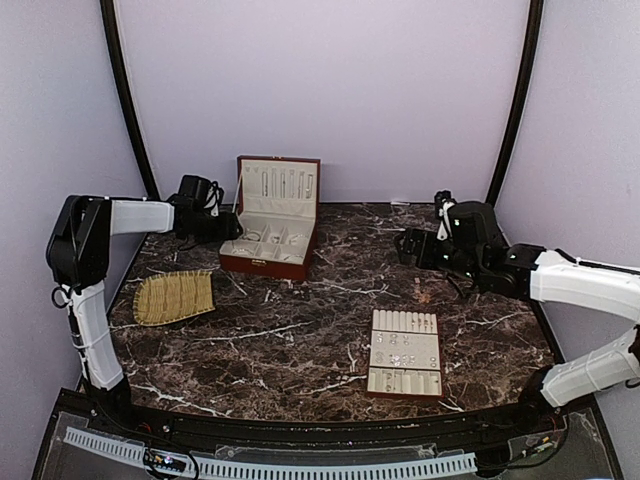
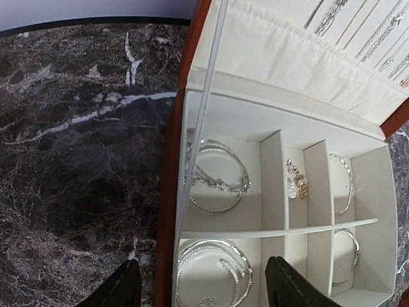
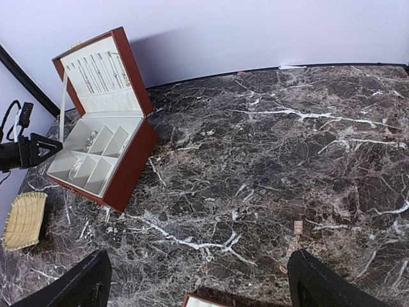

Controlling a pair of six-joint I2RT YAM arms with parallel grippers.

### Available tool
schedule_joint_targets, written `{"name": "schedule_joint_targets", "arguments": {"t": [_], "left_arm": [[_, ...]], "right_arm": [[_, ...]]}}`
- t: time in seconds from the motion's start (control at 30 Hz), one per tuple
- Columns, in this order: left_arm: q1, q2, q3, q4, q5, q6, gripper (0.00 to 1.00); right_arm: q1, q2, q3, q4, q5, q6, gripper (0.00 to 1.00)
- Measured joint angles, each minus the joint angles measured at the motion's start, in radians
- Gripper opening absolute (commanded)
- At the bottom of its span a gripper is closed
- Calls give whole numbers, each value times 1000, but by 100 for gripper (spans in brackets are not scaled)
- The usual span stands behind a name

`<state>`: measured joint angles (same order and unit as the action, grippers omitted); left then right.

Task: Organize the mixed jewelry
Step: Move the jewelry box to the center of the board.

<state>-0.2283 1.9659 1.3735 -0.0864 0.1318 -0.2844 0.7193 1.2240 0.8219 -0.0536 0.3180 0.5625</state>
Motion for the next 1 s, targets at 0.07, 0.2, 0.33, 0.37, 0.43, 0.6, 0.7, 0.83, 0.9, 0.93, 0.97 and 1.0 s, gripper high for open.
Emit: {"name": "schedule_joint_targets", "arguments": {"t": [0.07, 0.2, 0.33, 0.37, 0.43, 0.6, 0.7, 0.83, 0.9, 0.93, 0.97, 1.0], "left_arm": [[0, 21, 14, -26, -10, 4, 57], [0, 35, 26, -51, -38, 14, 37], [0, 35, 28, -66, -44, 30, 21], [0, 35, 28, -69, -44, 29, 18], [-1, 35, 29, -73, -46, 37, 15], [-12, 29, 21, -76, -77, 50, 5], [-44, -6, -28, -65, -108, 53, 3], [-106, -89, -126, -68, -164, 18, 0], [-140, -143, -184, -71, -191, -8, 0], [-155, -173, -211, -76, -203, -21, 0], [-168, -202, -237, -80, -211, -34, 0], [-183, -234, -266, -84, -221, -46, 0]], "right_arm": [[-1, -24, -26, -4, 0, 1, 97], [-3, -53, -58, -10, -1, 9, 99], [-9, -56, -75, -22, -3, 16, 99], [-9, -56, -75, -24, -3, 16, 98], [-10, -56, -74, -28, -2, 18, 98], [-11, -58, -74, -49, 2, 30, 98], [-11, -73, -74, -77, 14, 45, 98], [-11, -116, -74, -123, 41, 49, 98], [-13, -135, -74, -150, 58, 49, 98], [-14, -139, -74, -159, 64, 48, 99], [-16, -142, -74, -172, 67, 48, 99], [-18, -145, -74, -183, 70, 49, 98]]}}
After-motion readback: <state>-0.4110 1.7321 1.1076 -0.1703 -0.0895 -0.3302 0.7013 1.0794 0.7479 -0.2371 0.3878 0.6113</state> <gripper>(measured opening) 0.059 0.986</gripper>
